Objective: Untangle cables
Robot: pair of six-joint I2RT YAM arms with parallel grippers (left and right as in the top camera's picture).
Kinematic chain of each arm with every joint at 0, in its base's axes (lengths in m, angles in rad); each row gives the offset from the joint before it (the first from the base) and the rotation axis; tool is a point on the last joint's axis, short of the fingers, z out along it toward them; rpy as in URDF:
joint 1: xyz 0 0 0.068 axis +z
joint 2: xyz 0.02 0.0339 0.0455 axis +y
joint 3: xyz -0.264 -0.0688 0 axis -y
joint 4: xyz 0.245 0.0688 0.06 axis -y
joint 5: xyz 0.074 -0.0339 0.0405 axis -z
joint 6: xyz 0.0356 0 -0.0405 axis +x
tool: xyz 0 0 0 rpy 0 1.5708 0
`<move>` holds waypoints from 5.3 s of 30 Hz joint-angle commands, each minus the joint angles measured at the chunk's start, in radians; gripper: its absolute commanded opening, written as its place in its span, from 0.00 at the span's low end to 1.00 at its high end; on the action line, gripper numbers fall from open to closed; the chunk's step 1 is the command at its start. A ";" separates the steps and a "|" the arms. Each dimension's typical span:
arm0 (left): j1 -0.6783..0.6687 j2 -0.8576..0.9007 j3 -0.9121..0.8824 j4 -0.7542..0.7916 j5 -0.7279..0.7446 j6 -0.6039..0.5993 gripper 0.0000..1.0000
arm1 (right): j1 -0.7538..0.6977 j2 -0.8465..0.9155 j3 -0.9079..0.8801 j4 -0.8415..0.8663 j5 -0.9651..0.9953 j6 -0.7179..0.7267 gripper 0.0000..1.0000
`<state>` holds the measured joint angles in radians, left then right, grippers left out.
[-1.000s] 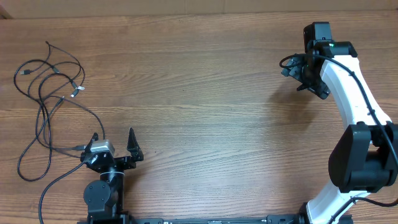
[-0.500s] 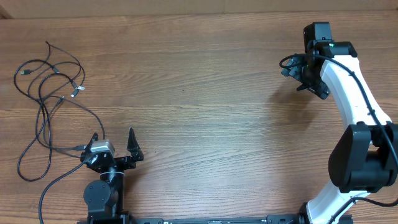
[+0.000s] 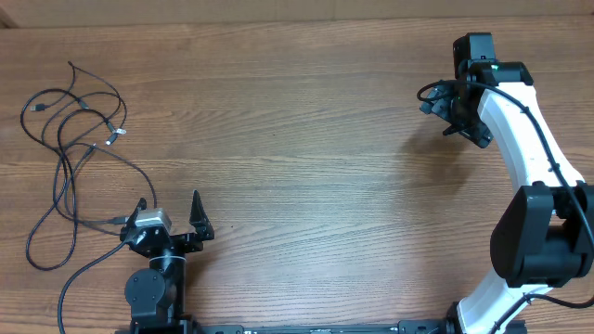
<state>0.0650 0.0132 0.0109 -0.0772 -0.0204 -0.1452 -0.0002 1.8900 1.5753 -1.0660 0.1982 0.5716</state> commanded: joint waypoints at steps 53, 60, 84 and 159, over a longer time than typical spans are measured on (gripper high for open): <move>-0.006 -0.009 -0.006 0.002 -0.013 0.026 1.00 | -0.001 -0.016 -0.005 0.003 0.011 -0.004 1.00; -0.006 -0.009 -0.006 0.002 -0.013 0.026 1.00 | 0.000 -0.040 -0.005 0.003 0.011 -0.004 1.00; -0.006 -0.009 -0.006 0.003 -0.013 0.026 1.00 | 0.000 -0.512 -0.005 0.003 0.011 -0.004 1.00; -0.006 -0.009 -0.006 0.002 -0.013 0.026 0.99 | -0.001 -1.314 -0.005 -0.620 0.011 -0.004 1.00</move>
<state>0.0650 0.0132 0.0105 -0.0784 -0.0204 -0.1452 0.0002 0.5747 1.5696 -1.6932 0.1982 0.5716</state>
